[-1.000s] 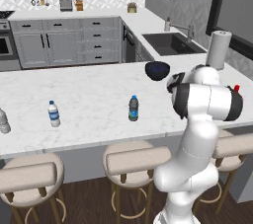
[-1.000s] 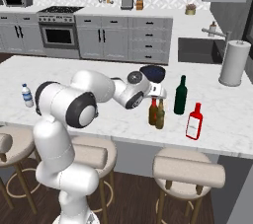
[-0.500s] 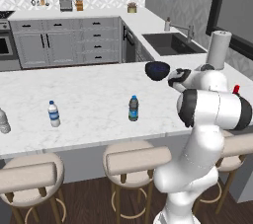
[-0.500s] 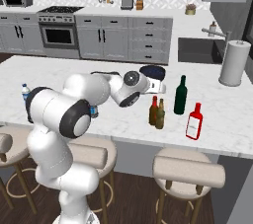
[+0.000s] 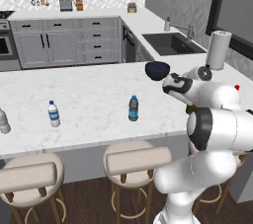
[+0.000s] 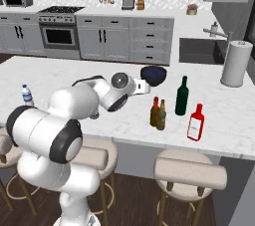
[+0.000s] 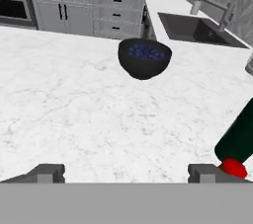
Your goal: Move the plastic bottles in the middle to the plastics group, and the glass bottles in the middle to the glass group.
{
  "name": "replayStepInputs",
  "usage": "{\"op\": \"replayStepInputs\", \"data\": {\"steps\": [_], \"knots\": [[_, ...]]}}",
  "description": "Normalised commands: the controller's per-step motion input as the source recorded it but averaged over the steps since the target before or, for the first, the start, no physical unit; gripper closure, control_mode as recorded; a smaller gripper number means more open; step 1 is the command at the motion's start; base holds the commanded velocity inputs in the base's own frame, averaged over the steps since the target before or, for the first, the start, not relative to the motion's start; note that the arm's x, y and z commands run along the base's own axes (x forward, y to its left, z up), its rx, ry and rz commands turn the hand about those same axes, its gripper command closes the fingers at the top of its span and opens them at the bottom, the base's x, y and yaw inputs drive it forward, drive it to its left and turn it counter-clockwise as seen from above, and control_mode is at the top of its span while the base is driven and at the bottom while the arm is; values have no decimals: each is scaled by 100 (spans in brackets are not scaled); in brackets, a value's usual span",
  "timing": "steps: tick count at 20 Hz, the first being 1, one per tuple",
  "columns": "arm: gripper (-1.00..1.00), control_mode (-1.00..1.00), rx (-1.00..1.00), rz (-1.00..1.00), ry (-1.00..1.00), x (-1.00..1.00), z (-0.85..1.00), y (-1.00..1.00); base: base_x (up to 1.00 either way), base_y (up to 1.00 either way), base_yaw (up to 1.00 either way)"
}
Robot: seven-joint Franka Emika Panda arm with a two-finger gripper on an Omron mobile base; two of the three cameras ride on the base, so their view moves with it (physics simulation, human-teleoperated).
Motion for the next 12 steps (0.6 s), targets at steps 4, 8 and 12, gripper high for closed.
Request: {"op": "replayStepInputs", "data": {"steps": [4, 8, 12], "knots": [[-100, -100, 0, 15, 29, -2, 28, 83, 0, 0, 0], [-100, -100, 0, 2, 35, 0, 31, 80, 0, 0, 0], [-100, -100, 0, 0, 18, 0, 7, 81, 0, 0, 0]]}}
